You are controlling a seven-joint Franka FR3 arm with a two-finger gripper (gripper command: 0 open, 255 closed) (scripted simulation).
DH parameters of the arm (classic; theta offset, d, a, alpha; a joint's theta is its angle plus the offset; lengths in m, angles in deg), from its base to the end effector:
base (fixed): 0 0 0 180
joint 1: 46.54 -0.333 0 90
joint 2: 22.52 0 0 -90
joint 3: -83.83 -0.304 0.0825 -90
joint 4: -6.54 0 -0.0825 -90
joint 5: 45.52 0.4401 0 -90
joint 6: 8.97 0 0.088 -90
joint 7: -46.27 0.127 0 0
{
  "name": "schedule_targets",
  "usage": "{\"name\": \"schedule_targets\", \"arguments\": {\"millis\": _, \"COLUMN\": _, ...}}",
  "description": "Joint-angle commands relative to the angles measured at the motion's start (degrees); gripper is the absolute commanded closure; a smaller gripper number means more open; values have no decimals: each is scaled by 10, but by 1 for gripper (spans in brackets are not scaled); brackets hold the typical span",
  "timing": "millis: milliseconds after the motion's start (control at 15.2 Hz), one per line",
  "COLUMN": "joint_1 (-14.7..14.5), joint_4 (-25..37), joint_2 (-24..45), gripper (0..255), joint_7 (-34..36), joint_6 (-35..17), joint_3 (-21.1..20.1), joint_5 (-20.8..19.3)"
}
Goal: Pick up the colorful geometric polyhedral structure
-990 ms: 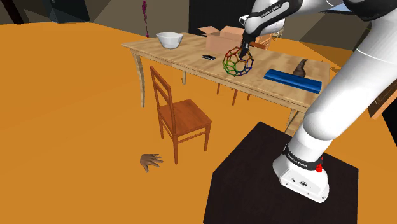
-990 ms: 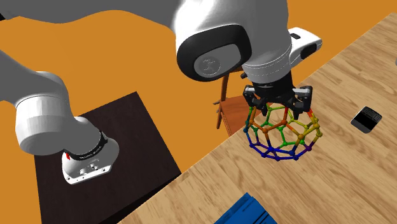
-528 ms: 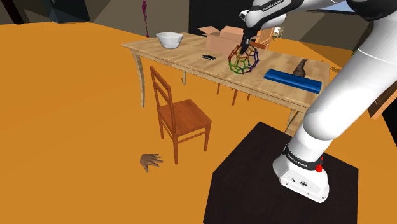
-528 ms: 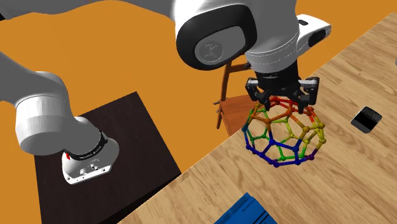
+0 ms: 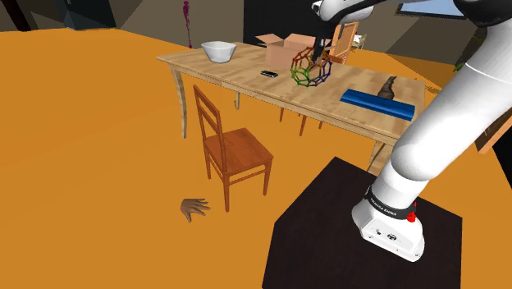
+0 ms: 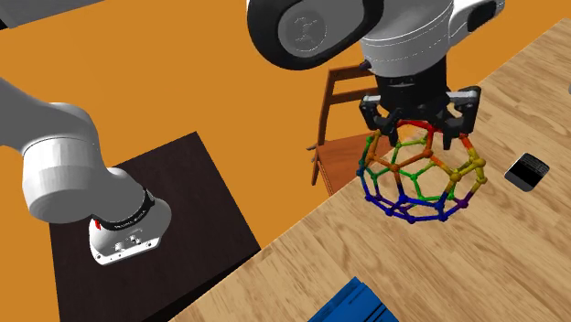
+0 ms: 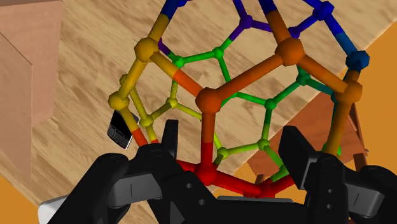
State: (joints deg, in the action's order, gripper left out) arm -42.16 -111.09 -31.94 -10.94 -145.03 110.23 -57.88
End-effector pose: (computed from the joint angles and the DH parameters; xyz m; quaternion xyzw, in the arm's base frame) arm 0.5217 -0.3277 0.5054 0.9319 0.2724 0.1297 0.2014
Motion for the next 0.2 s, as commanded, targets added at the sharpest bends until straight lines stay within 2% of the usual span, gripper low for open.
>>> {"name": "schedule_targets", "arguments": {"millis": 0, "joint_1": -1, "joint_4": 14, "joint_2": -3, "gripper": 255, "joint_7": -1, "joint_6": 16, "joint_3": -2, "joint_5": 1}}
{"name": "schedule_targets", "arguments": {"millis": 132, "joint_1": -1, "joint_4": 15, "joint_2": -3, "gripper": 255, "joint_7": -1, "joint_6": 17, "joint_3": -2, "joint_5": 1}}
